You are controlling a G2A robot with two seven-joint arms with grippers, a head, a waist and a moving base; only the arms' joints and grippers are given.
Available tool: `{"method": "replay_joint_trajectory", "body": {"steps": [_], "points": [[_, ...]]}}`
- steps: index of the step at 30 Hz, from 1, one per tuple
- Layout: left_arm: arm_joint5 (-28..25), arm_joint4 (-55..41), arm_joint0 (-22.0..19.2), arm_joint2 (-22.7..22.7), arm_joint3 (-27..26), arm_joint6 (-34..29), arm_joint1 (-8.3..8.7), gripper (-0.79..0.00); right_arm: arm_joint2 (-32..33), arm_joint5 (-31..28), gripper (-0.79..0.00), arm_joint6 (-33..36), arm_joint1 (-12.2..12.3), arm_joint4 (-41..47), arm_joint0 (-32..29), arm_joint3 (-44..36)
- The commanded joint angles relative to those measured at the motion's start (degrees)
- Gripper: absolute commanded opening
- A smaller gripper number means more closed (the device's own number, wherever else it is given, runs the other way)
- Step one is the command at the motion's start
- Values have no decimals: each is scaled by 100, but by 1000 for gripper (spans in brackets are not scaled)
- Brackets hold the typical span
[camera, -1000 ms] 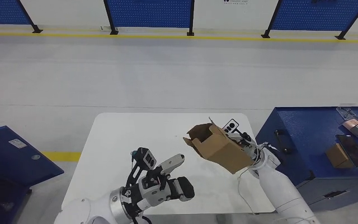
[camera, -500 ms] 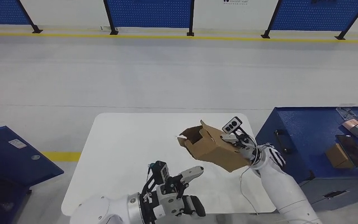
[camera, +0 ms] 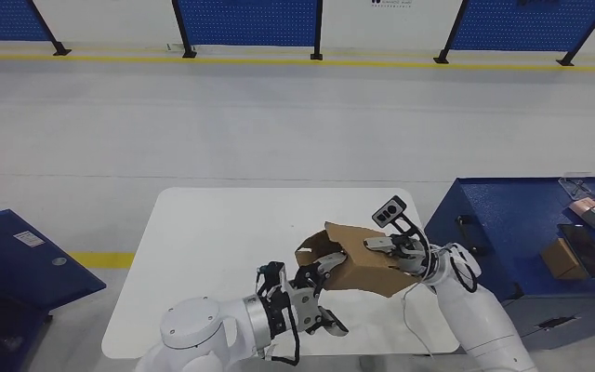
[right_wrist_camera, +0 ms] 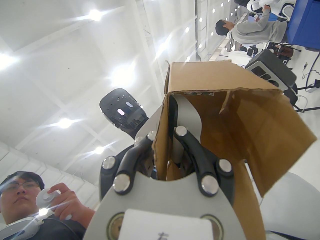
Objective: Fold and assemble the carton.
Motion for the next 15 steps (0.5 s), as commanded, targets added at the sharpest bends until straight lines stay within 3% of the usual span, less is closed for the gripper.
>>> {"method": "replay_joint_trajectory", "body": {"steps": [1,9,15], "points": [[68,-83,-41,67,28,63,-14,0,35,18,-785,12,0,1,-9,-1],[9,-127,-143,251,106,87,-49,0,24,121,-785,-20,-30,59,-44,-42],[-248,-58,0,99,-233,-189,-17,0,-30,399,-785,-62,-93,567,-38,106]]}}
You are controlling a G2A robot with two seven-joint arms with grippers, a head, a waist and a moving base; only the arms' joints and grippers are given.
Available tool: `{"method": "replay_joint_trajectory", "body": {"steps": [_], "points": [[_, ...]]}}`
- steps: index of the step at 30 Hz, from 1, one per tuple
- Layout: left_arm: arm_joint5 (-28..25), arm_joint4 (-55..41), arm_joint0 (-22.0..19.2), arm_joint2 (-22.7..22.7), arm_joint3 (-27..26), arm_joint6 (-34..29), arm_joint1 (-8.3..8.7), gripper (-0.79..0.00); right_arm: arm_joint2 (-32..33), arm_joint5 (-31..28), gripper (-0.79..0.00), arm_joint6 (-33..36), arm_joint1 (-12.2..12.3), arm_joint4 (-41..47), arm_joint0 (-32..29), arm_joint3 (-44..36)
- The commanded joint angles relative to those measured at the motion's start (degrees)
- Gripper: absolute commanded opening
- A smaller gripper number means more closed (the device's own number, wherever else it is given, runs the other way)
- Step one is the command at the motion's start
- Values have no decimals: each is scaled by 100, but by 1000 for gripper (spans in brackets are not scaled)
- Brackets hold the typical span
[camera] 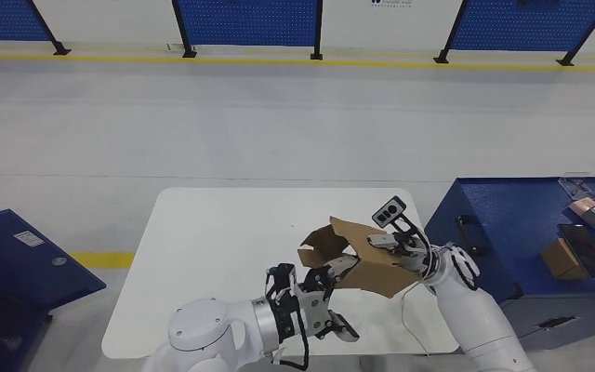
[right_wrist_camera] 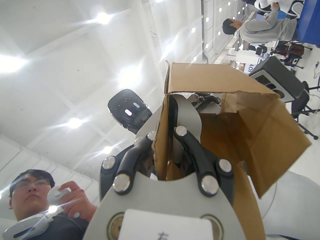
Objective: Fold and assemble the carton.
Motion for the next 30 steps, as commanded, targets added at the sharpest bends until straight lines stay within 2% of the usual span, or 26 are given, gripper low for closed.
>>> {"method": "replay_joint_trajectory", "body": {"steps": [1,6,7,12,15,18,22,30], "points": [[-90,65,101,-91,-200,-191,27,0,-16,174,-785,-17,-28,319,3,80],[-475,529,421,-374,-843,-867,126,0,-97,610,-785,-19,-102,917,74,327],[-702,725,459,-455,-843,-1074,147,0,-131,737,-785,-8,-121,1062,84,371],[-702,725,459,-455,-843,-1074,147,0,-357,1696,-785,-143,-223,1929,105,549],[-702,725,459,-455,-843,-1074,147,0,-357,1696,-785,-143,-223,1929,105,549],[-453,385,555,-506,-491,-773,140,0,-346,1687,-785,-256,-231,1942,56,368],[-98,128,435,-515,-403,-434,125,0,-262,1695,-785,-286,-219,1781,-70,119],[-25,-262,224,-510,-385,-59,81,0,-181,1723,-785,-268,-232,1649,-175,-74]]}}
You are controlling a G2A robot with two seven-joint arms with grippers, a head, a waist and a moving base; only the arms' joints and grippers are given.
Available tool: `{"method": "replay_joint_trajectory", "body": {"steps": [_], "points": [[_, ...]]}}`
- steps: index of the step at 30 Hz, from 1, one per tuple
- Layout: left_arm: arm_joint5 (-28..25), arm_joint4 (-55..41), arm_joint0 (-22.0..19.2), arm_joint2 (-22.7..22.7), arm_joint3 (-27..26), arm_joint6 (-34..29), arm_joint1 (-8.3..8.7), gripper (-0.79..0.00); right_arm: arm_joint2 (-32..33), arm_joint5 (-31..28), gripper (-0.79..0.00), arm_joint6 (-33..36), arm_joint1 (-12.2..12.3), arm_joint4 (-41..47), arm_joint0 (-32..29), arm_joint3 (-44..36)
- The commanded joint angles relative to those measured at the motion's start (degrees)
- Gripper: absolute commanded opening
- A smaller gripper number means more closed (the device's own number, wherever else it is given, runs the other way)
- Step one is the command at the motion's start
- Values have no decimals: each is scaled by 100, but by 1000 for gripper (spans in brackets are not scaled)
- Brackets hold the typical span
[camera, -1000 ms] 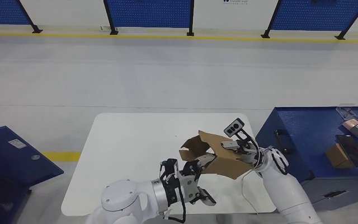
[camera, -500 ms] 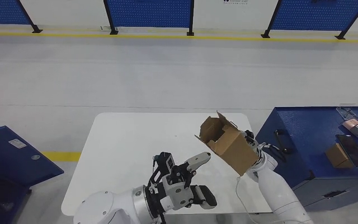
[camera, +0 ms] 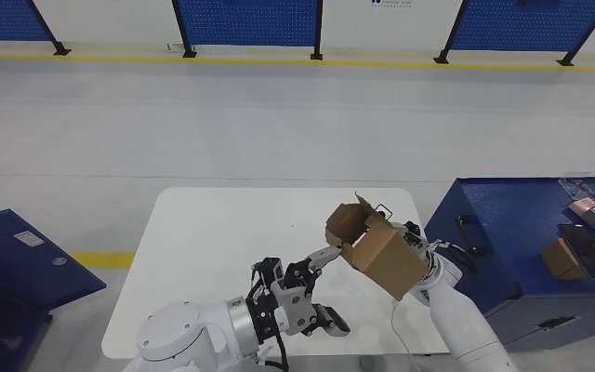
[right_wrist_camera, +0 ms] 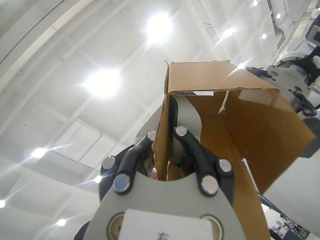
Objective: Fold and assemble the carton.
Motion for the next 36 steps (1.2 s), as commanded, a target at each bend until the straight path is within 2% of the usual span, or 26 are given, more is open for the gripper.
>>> {"method": "replay_joint_trajectory", "body": {"steps": [1,12,22,30,36], "points": [[42,-70,-40,9,5,31,-5,0,20,-1,-785,6,-4,-44,-12,-23],[391,-522,-349,141,250,356,-47,0,44,18,-785,41,-40,-199,-38,-28],[327,-709,-256,44,206,573,-42,0,83,81,-785,85,-68,-271,-54,-67],[638,-1046,-434,192,344,1033,-74,0,74,64,-785,144,-75,-534,-64,-122],[448,-1173,-476,137,286,1123,-87,0,210,-295,-785,90,-72,-781,-35,-44]]}}
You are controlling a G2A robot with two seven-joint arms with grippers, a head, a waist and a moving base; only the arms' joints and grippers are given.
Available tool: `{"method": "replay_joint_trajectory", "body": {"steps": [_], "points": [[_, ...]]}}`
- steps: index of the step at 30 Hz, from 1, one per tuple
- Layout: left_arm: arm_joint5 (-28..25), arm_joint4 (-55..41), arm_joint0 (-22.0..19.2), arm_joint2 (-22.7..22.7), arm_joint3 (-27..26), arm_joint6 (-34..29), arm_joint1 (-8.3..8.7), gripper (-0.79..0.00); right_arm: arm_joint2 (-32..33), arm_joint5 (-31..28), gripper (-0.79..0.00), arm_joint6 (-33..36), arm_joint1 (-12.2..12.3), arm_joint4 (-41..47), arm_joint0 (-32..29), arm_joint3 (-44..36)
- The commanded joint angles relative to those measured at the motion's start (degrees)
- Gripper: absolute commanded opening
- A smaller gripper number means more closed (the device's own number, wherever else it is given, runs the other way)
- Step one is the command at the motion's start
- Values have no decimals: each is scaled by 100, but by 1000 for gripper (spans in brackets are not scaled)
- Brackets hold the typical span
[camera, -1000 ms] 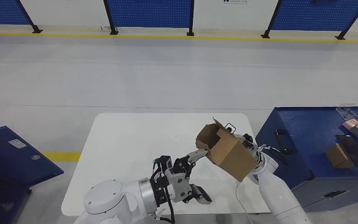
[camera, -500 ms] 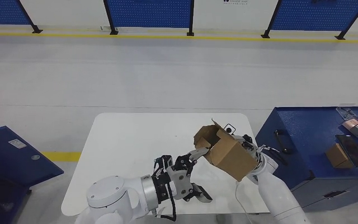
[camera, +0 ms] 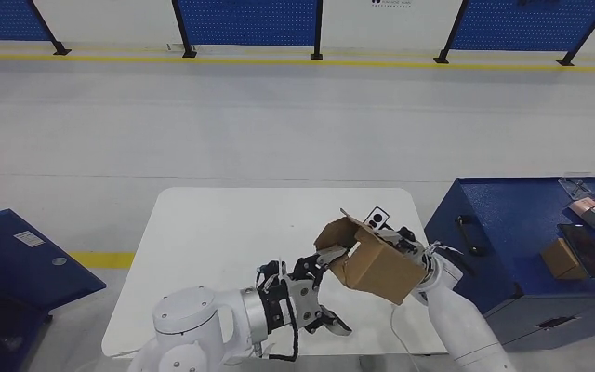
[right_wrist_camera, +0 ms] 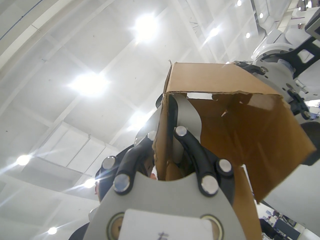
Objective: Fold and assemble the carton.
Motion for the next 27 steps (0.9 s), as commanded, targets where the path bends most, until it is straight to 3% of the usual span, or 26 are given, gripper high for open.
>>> {"method": "replay_joint_trajectory", "body": {"steps": [1,6,10,20,21,27], "points": [[-118,2,36,-66,-106,-51,5,0,77,-233,-785,-45,6,-161,15,37],[-332,245,179,-119,-436,-274,33,0,217,-714,-785,-104,23,-586,39,103],[-312,707,169,77,-641,-82,41,0,252,-911,-785,-102,36,-918,46,93],[-449,415,-218,333,-307,523,-73,0,225,-1052,-785,42,47,-1327,-29,-42],[-448,380,-219,345,-325,656,-81,0,421,-1477,-785,-565,71,-1650,-73,-43],[-448,380,-219,345,-325,656,-81,0,421,-1477,-785,-565,71,-1650,-73,-43]]}}
